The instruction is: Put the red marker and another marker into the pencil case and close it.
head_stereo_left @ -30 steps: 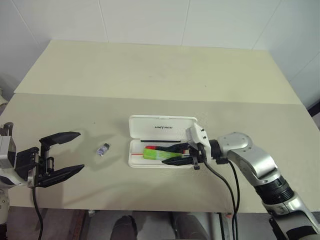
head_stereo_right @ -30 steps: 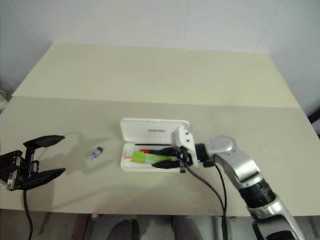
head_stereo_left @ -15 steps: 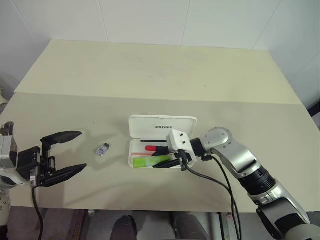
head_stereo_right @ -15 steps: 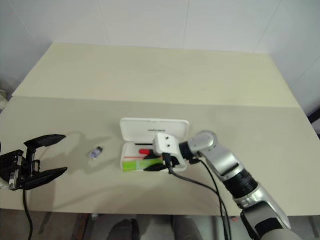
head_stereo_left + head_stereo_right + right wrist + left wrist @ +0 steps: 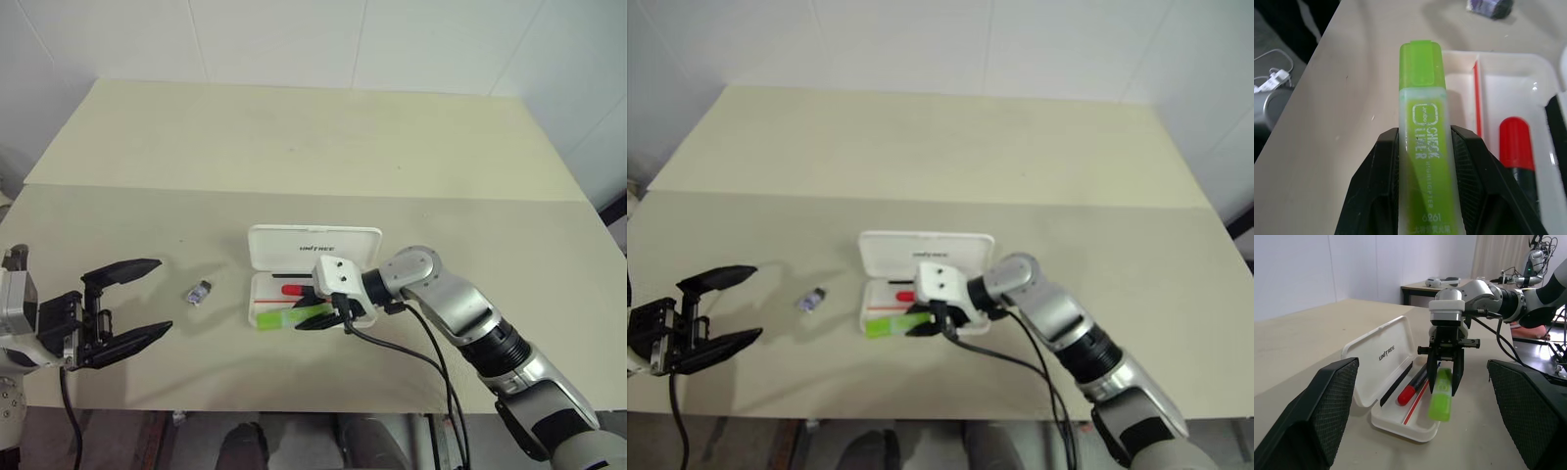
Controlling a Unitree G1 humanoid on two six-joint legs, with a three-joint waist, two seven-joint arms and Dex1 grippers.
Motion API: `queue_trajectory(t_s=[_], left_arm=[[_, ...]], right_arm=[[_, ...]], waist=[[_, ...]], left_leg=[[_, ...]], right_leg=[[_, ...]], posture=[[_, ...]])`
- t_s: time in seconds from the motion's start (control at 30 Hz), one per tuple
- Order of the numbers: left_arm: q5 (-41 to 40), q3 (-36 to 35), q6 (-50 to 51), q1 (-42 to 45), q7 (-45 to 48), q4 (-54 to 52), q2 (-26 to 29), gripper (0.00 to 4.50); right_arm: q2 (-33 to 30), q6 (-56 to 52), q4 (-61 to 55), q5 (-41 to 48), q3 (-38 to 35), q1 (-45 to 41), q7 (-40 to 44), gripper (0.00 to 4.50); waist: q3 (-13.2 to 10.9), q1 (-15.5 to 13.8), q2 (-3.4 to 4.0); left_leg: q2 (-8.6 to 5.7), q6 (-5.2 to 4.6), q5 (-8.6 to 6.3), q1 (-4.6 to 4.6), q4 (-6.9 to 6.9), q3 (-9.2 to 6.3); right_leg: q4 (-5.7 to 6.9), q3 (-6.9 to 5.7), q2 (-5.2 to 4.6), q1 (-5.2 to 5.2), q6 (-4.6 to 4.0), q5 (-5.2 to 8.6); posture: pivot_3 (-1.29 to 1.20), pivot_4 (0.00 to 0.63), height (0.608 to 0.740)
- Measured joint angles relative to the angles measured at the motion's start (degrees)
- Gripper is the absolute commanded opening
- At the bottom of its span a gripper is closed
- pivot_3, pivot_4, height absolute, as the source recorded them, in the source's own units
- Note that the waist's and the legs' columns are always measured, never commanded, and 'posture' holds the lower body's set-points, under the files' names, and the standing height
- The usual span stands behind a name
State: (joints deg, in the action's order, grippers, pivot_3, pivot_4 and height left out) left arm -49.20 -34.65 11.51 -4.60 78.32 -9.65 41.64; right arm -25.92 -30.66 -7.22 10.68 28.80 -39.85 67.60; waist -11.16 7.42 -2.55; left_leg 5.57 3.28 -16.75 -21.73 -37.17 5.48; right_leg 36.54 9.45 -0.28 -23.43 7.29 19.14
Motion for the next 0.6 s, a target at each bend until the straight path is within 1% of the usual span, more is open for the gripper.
queue_trajectory(t_s=[0.27,0.6], left_arm=[[0.0,0.2,-0.5,0.1,-0.3,-0.6,0.0,4.50],[0.0,0.5,-1.0,0.1,-0.2,-0.6,-0.1,4.50]], right_arm=[[1.3,-4.4,-1.8,0.1,-0.1,-0.5,-2.9,1.12],[2.7,-4.8,-1.8,0.1,-0.1,-1.3,-4.1,1.12]], waist=[[0.0,0.7,-0.01],[0.0,0.7,-0.01]], left_leg=[[0.00,0.01,0.01,0.00,0.02,-0.01],[0.00,0.01,0.01,0.00,0.03,-0.01]], right_leg=[[0.01,0.00,0.01,-0.01,0.00,0.00],[0.00,0.00,0.01,-0.02,0.00,0.00]], posture=[[0.00,0.150,0.740],[0.00,0.150,0.740]])
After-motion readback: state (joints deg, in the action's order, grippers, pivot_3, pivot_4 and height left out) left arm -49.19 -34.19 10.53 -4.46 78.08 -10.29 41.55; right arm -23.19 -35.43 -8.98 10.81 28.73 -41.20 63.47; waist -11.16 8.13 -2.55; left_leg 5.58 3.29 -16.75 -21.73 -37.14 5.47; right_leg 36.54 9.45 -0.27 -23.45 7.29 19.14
